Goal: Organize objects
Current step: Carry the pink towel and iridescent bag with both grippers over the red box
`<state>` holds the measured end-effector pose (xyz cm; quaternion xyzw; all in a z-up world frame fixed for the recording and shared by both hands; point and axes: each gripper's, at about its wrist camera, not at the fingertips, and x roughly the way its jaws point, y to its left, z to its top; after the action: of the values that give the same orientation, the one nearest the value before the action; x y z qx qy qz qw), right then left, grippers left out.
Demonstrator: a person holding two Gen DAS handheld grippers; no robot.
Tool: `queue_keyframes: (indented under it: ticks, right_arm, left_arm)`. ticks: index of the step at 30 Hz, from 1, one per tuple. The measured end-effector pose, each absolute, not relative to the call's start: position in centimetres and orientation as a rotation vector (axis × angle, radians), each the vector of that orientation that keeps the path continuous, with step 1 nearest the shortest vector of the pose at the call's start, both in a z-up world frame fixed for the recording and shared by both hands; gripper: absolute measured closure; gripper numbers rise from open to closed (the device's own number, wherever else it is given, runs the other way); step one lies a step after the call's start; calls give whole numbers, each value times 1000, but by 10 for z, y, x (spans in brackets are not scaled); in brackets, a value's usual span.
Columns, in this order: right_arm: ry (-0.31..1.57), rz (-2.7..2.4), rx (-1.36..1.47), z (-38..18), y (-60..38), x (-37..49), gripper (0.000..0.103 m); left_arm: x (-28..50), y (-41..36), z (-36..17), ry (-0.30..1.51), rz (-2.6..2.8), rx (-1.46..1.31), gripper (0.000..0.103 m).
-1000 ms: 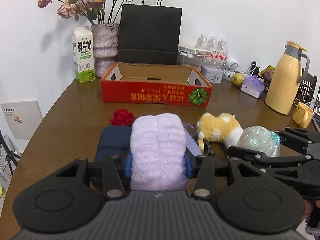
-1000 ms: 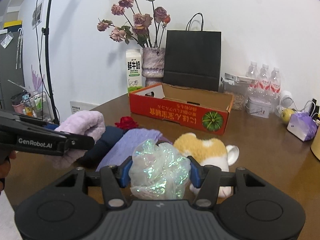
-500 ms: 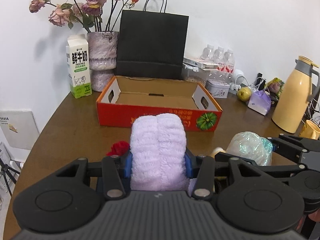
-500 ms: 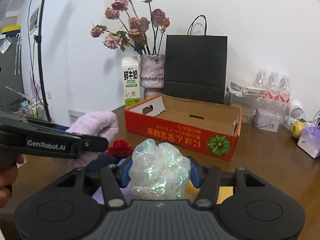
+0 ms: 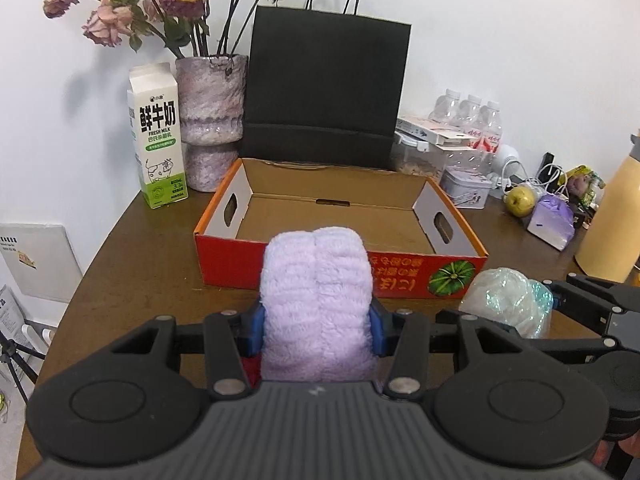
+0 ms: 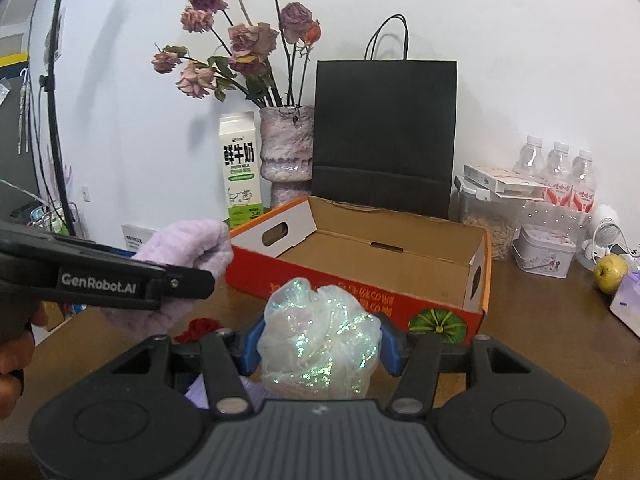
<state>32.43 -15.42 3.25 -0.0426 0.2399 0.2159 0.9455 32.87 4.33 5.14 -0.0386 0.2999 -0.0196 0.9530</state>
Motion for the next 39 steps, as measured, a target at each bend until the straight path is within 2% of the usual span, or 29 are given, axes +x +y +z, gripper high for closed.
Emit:
queue_keyframes:
  ticks: [21, 39]
  right_arm:
    - [526, 392, -148, 33, -140, 463, 48]
    - [622, 344, -125, 0, -133, 559, 48]
  left_arm:
    - [456, 44, 48, 635, -17, -70, 54]
    - [551, 51, 23, 670, 55, -73, 54]
